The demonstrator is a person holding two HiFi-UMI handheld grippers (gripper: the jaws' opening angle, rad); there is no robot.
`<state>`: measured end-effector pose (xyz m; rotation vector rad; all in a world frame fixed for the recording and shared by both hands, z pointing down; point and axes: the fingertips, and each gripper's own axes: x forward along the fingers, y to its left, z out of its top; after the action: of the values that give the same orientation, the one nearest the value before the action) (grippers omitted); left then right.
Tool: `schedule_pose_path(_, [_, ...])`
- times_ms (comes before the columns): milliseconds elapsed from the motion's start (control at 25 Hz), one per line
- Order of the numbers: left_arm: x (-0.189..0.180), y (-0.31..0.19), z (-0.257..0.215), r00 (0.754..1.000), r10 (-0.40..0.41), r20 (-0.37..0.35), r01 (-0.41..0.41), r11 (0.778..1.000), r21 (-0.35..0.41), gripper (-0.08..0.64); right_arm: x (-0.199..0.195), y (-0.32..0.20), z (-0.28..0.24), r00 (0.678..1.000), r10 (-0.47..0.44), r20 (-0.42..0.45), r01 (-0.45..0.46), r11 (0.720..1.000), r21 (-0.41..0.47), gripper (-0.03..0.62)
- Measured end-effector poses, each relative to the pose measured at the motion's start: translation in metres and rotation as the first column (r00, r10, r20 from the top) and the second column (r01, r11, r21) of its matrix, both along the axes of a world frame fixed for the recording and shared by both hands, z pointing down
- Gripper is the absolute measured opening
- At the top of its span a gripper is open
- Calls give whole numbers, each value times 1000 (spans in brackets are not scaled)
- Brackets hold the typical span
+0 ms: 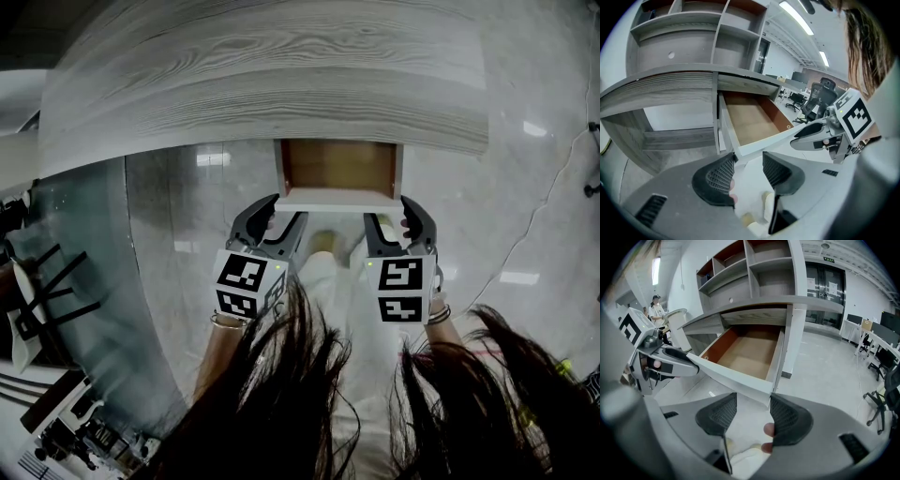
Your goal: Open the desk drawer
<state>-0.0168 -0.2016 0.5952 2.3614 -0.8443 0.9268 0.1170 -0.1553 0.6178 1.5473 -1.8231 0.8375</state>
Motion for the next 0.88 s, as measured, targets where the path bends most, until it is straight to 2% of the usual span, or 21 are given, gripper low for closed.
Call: schedule_pose_path(880, [-2,6,20,998,25,52,-23,999,-38,176,-1,4,18,1000,-11,13,12,998,-55,209])
